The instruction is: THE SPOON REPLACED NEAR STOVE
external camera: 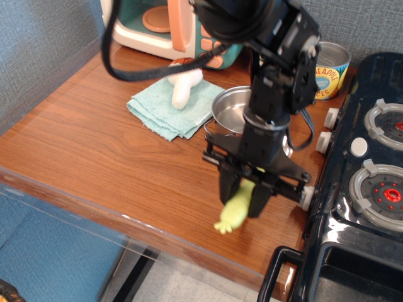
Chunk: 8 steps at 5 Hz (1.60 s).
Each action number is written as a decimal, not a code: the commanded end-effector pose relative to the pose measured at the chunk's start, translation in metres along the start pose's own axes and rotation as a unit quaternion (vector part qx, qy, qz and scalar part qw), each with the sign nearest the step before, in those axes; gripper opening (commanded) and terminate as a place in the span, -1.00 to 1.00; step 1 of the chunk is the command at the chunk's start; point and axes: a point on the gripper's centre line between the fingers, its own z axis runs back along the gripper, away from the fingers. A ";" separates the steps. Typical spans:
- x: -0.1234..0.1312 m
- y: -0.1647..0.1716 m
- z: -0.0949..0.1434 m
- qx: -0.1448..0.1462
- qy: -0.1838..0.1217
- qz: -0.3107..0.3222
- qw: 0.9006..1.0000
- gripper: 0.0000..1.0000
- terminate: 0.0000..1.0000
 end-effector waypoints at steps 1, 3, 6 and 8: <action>0.009 0.006 -0.004 0.009 -0.025 -0.013 1.000 -1.00 -1.00; 0.016 0.022 -0.007 0.066 -0.071 -0.013 0.995 -1.00 -1.00; 0.011 0.024 0.003 0.067 -0.075 -0.028 0.995 1.00 -1.00; 0.000 0.029 0.055 0.030 -0.125 -0.021 0.992 1.00 -1.00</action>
